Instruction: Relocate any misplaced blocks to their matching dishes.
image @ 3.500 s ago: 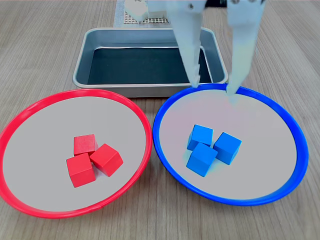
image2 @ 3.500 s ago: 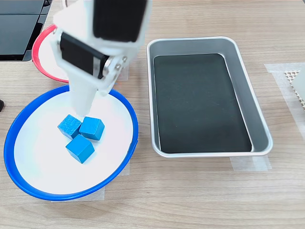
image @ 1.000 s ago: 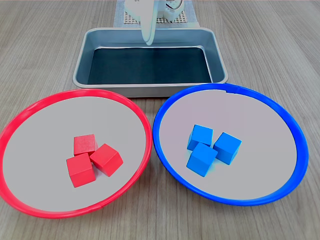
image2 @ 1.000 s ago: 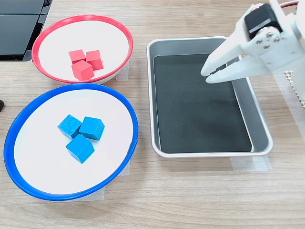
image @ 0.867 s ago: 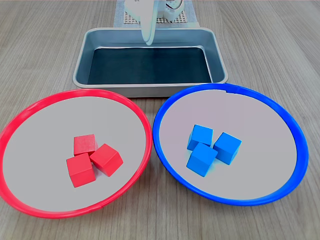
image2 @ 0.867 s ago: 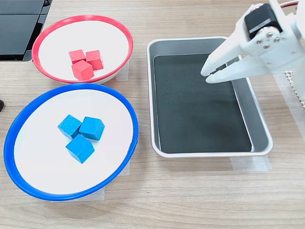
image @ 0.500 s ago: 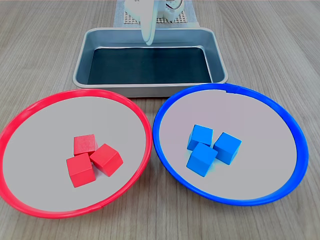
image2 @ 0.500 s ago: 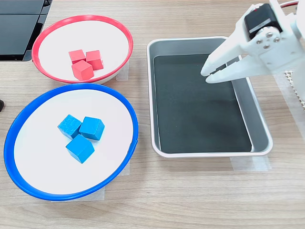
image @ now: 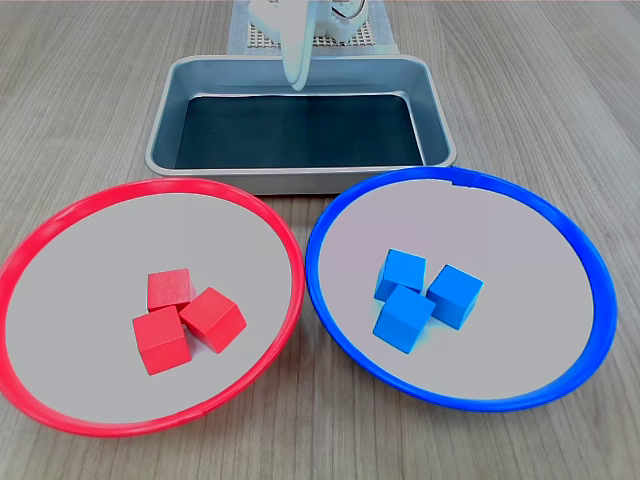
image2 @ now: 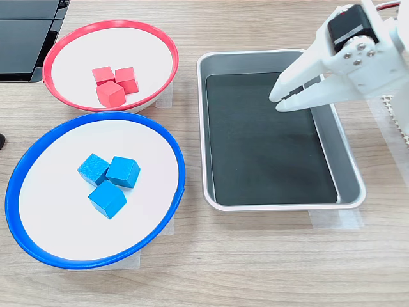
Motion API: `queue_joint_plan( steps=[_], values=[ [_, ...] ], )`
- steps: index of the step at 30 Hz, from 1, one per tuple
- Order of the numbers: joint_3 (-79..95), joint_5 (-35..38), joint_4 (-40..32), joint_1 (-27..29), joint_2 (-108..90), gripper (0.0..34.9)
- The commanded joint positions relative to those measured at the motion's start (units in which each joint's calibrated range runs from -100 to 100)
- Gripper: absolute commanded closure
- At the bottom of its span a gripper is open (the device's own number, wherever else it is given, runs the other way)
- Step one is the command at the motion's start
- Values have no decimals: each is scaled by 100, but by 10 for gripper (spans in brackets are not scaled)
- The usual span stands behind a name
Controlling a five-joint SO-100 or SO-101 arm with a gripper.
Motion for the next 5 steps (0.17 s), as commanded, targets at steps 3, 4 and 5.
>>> queue_joint_plan(
  steps=[3, 4, 5],
  values=[
    [-28, -20, 39, 20, 26, 346],
    [-28, -20, 39, 20, 26, 346],
    [-28, -20, 39, 20, 26, 346]
  ],
)
